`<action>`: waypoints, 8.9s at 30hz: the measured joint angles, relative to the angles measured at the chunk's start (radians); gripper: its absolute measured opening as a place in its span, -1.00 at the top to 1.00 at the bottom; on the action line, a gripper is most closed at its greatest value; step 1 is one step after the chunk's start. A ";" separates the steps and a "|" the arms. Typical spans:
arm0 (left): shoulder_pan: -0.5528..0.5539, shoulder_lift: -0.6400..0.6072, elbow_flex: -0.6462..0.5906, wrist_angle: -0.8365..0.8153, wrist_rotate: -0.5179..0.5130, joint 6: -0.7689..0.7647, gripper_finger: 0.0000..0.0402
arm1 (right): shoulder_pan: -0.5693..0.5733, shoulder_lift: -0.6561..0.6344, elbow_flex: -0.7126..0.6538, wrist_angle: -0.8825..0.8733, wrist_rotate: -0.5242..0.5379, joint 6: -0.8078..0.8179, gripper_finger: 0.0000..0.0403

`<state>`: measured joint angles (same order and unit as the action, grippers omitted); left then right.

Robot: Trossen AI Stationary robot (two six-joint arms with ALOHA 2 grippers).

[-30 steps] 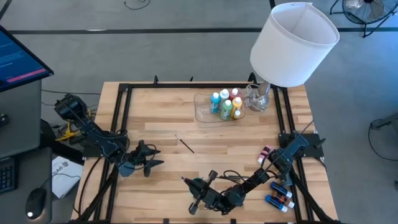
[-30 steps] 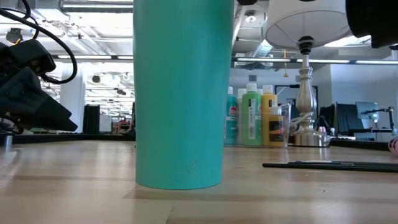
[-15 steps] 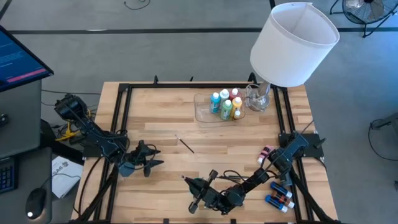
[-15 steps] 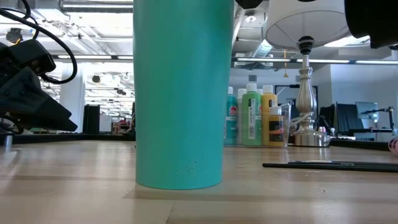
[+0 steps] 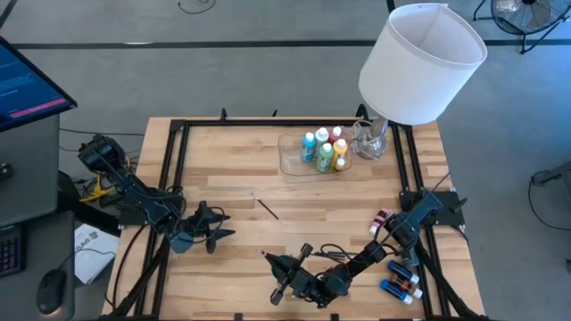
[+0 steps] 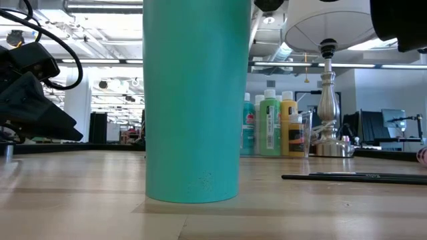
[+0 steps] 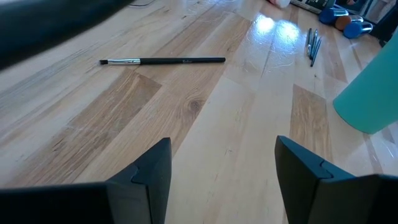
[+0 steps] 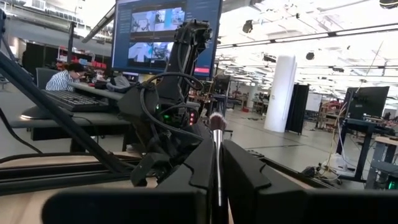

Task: Pick & Place Paint Supplies
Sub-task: Put the silver paintbrush into the green cup

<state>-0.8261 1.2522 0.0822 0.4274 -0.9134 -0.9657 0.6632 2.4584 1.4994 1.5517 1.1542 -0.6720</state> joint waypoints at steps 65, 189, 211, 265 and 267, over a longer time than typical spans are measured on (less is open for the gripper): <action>-0.001 0.000 0.001 0.349 0.020 0.021 0.07 | 0.108 0.000 0.689 -0.096 -0.043 -0.490 0.81; -0.003 -0.009 0.001 0.455 0.133 0.210 0.07 | -0.081 -0.443 0.228 -0.533 -0.298 0.196 1.00; -0.041 -0.008 0.000 0.093 0.190 0.050 0.07 | -0.489 -0.455 0.227 -1.253 -0.707 0.685 1.00; 0.511 -0.009 -0.004 0.115 0.213 0.493 0.07 | -0.648 -0.313 0.014 -1.350 -0.758 0.969 0.46; 0.511 -0.009 -0.016 0.114 0.207 0.473 0.07 | -0.649 -0.310 0.008 -1.364 -0.766 0.969 0.39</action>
<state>-0.3153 1.2434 0.0659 0.5412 -0.7063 -0.4931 0.0141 2.1481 1.5075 0.1878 0.3881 0.2966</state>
